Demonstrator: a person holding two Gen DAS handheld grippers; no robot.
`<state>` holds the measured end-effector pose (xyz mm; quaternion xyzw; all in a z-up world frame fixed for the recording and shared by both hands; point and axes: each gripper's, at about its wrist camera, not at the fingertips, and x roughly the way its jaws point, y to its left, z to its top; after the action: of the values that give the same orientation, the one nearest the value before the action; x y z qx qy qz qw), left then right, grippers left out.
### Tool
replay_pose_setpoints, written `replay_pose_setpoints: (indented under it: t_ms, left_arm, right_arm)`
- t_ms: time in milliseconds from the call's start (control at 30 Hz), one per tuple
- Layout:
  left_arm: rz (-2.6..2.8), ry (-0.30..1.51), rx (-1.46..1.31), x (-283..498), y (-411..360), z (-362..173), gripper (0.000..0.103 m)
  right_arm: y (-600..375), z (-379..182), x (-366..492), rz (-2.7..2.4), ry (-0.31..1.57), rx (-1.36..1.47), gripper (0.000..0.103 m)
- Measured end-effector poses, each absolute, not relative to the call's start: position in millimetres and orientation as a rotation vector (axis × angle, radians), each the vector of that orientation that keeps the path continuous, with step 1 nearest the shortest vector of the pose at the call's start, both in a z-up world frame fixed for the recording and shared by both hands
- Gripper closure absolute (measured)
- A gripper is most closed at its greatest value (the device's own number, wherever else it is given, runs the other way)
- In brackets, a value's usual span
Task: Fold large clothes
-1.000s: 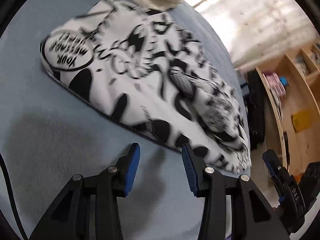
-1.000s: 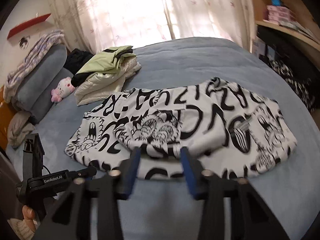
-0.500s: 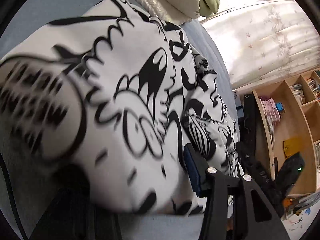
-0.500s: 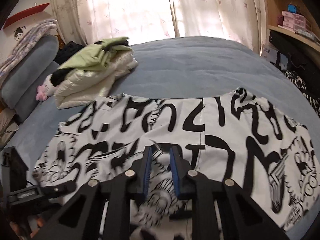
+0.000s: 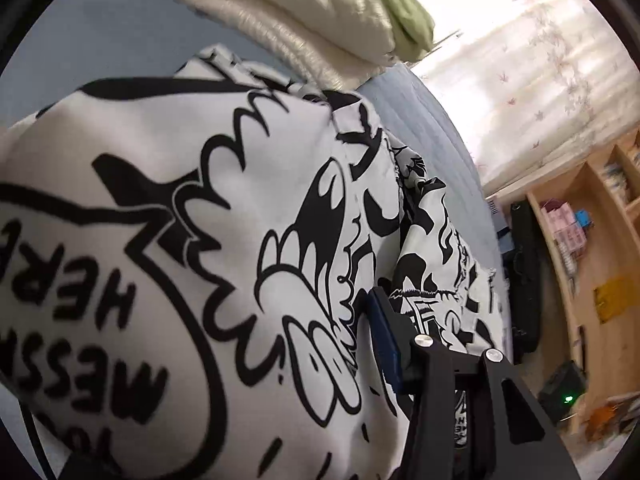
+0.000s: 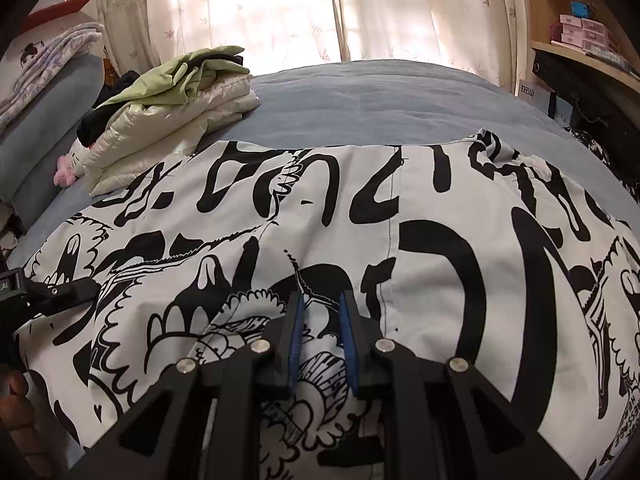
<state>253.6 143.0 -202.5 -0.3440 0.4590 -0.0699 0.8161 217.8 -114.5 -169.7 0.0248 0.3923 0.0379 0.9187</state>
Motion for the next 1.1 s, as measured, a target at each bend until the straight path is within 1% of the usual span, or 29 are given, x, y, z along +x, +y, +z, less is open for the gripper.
replay_pose_setpoints:
  t_ms: [67, 133, 200, 300, 400, 600, 767, 967, 1033, 1100]
  left_arm:
    - [-0.138, 0.960, -0.672, 256.4, 134.8, -192.5, 0.059]
    - [-0.134, 0.936, -0.610, 257.5, 128.5, -180.4, 0.063]
    - [-0.129, 0.913, -0.537, 259.3, 119.4, -166.5, 0.072]
    - [-0.113, 0.892, -0.449, 263.4, 107.2, -148.6, 0.081]
    - [-0.091, 0.868, -0.374, 265.1, 92.9, -129.4, 0.086]
    - [-0.120, 0.753, -0.177, 249.4, 44.0, -78.0, 0.089]
    - [-0.213, 0.692, -0.064, 245.4, -22.4, -39.4, 0.089]
    - [-0.345, 0.644, 0.058, 230.4, -104.0, -20.6, 0.089]
    - [-0.404, 0.639, 0.095, 225.1, -135.0, -20.9, 0.089]
    - [-0.454, 0.647, 0.140, 221.4, -163.2, -25.7, 0.089]
  right_arm:
    - [-114.6, -170.2, 218.1, 0.079, 0.807, 0.053, 0.085]
    - [-116.4, -169.6, 217.3, 0.082, 0.806, 0.062, 0.085]
    - [-117.5, -169.3, 217.7, 0.085, 0.805, 0.069, 0.085]
    - [-121.3, -169.3, 216.3, 0.091, 0.803, 0.081, 0.085]
    - [-125.1, -169.6, 215.6, 0.102, 0.800, 0.100, 0.085]
    - [-135.4, -171.1, 213.4, 0.130, 0.804, 0.151, 0.085]
    - [-147.6, -169.8, 211.7, 0.153, 0.843, 0.216, 0.085]
    - [-191.4, -153.9, 190.7, 0.280, 0.965, 0.414, 0.085]
    - [-225.2, -140.9, 170.5, 0.261, 0.967, 0.478, 0.085]
    - [-261.2, -127.1, 149.8, 0.197, 0.930, 0.505, 0.085]
